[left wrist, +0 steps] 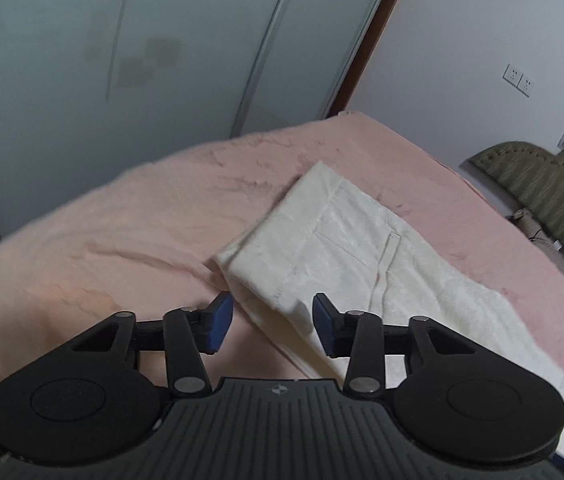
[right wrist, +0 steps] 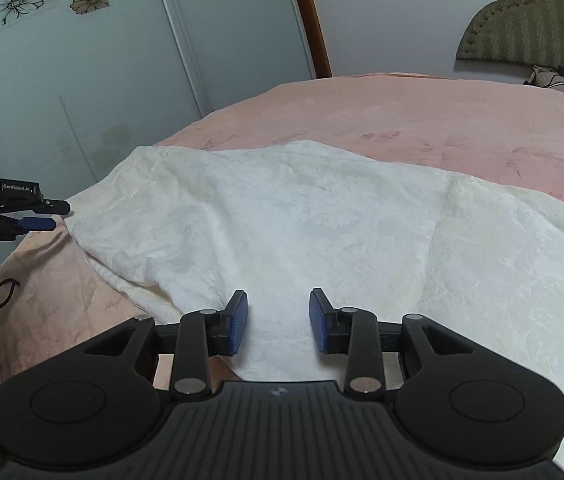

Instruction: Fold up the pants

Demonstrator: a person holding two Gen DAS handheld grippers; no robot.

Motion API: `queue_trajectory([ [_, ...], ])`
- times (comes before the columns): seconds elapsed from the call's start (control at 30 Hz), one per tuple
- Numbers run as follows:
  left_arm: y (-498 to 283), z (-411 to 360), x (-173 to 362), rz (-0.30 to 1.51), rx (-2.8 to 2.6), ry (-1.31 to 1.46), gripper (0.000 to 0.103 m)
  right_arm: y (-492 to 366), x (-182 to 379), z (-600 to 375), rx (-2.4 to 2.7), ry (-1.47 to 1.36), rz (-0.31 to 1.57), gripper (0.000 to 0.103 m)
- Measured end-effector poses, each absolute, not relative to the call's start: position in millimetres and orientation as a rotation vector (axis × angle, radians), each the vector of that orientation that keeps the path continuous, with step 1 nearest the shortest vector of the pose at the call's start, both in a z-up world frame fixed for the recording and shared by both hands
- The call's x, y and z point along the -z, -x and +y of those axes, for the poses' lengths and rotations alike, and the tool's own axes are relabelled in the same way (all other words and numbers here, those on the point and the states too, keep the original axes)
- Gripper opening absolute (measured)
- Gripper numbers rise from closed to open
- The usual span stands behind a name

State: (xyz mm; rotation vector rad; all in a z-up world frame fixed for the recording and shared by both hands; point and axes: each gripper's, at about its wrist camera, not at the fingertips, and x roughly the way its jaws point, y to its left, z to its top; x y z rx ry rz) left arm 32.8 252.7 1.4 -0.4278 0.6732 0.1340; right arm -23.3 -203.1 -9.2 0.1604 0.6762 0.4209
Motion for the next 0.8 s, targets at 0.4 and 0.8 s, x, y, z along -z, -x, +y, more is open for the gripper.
queue_trajectory([
  [0.4, -34.7, 263.6, -0.9, 0.568, -0.129, 0.550, 0.006, 26.7, 4.5, -193.2, -0.495, -0.128, 0.652, 0.034],
  [0.8, -42.0, 227.2, 13.0, 0.613, -0.243, 0.244, 0.019, 31.8, 12.0, -215.5, -0.416, -0.112, 0.691, 0.047],
])
